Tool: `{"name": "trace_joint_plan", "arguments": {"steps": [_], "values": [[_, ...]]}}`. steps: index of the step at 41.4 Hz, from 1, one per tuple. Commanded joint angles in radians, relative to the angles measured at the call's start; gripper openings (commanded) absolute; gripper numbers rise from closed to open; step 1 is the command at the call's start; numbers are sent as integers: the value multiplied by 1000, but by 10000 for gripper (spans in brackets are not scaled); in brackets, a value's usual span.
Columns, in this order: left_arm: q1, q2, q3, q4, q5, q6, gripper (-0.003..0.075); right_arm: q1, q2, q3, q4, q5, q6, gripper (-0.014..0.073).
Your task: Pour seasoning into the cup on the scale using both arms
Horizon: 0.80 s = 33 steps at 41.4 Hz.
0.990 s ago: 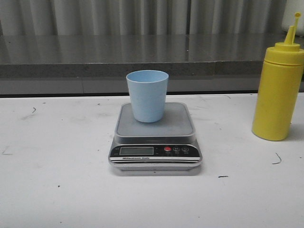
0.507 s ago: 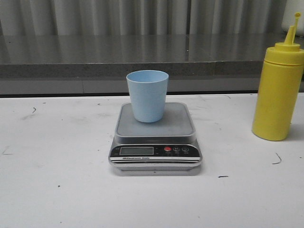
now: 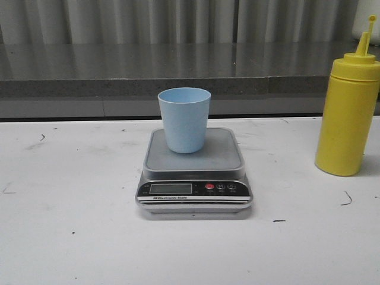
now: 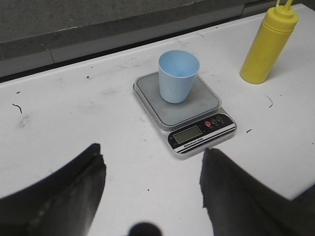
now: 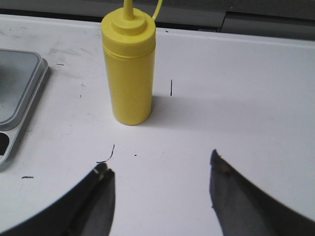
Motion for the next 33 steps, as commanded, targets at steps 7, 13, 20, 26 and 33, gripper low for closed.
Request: {"name": "trace_joint_plan", "arguments": {"steps": [7,13,20,26,33], "values": [[-5,1,-25,-6,-70,2,421,0,47,-27,30,-174,-10,594],[-5,1,-25,-6,-70,2,421,4,136,-27,107,-197,-10,594],[-5,1,-25,-6,-70,2,421,76,263,-14,114,-264,-10,594],[-5,1,-25,-6,-70,2,421,107,358,34,118,-428,-9,594],[-5,1,-25,-6,-70,2,421,108,458,108,141,-670,-9,594]]}}
